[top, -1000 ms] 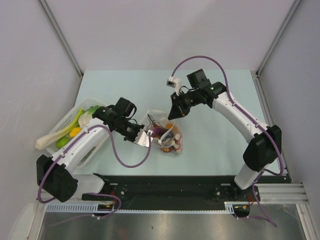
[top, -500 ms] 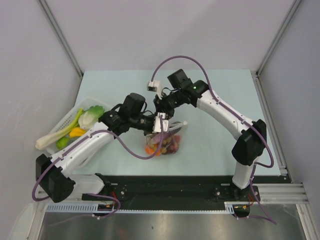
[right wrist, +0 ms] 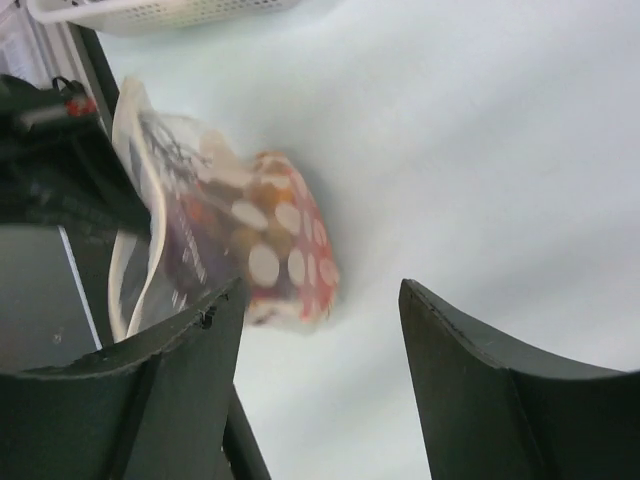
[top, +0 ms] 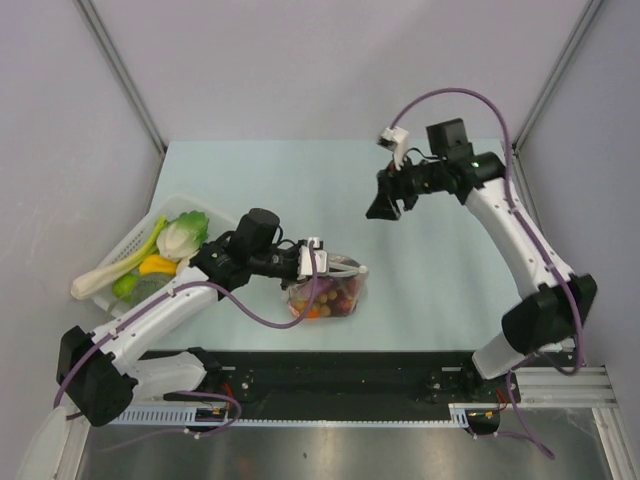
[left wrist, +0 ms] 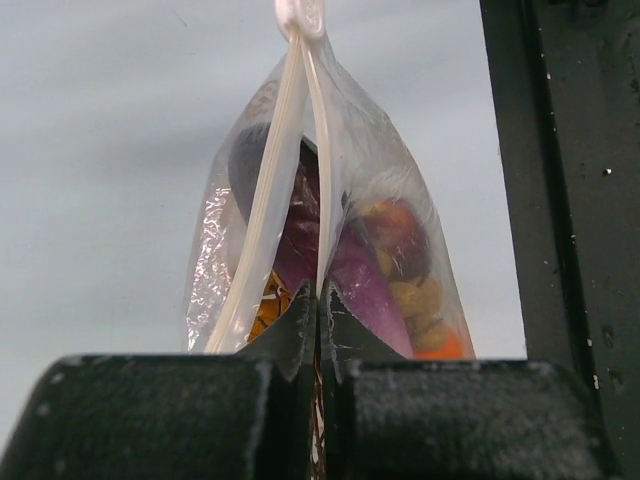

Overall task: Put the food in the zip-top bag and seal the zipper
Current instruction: Adjust the zipper food storage bag at the center of the board, then zip the zipper food storage bag at the center of the board.

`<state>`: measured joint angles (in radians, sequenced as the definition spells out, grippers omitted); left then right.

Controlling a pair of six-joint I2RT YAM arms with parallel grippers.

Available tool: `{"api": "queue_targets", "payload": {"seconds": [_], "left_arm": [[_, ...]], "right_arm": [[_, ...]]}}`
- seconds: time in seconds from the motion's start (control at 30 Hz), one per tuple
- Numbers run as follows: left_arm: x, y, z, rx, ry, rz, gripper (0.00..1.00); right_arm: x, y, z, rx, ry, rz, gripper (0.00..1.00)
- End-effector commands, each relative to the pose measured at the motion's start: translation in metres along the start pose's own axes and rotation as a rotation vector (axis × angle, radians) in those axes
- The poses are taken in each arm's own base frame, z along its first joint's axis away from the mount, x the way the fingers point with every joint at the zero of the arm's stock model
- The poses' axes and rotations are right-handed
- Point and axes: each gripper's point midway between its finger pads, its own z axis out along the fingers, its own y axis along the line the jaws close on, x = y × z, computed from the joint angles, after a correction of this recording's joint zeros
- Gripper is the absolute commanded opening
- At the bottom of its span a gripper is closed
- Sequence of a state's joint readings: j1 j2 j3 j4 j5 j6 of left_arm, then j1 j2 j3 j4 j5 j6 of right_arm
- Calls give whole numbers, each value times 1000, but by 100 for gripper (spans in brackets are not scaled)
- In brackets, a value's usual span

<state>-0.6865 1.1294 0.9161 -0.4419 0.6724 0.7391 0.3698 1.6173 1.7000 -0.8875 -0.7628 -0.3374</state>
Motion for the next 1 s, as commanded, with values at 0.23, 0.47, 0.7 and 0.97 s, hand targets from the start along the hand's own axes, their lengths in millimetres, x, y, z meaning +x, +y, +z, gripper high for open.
{"api": "queue_targets", "payload": {"seconds": [0.23, 0.47, 0.7, 0.97], "left_arm": [[-15, 33, -2, -53, -33, -62, 0], [-7, 35, -2, -72, -2, -42, 0], [-6, 38, 4, -67, -10, -88, 0], [-5, 39, 7, -60, -8, -90, 0]], "right_arm": [[40, 43, -52, 36, -143, -226, 65], [59, 49, -31, 14, -206, -312, 60], [72, 59, -14, -19, -225, -335, 55], [76, 79, -8, -49, -222, -382, 56]]}}
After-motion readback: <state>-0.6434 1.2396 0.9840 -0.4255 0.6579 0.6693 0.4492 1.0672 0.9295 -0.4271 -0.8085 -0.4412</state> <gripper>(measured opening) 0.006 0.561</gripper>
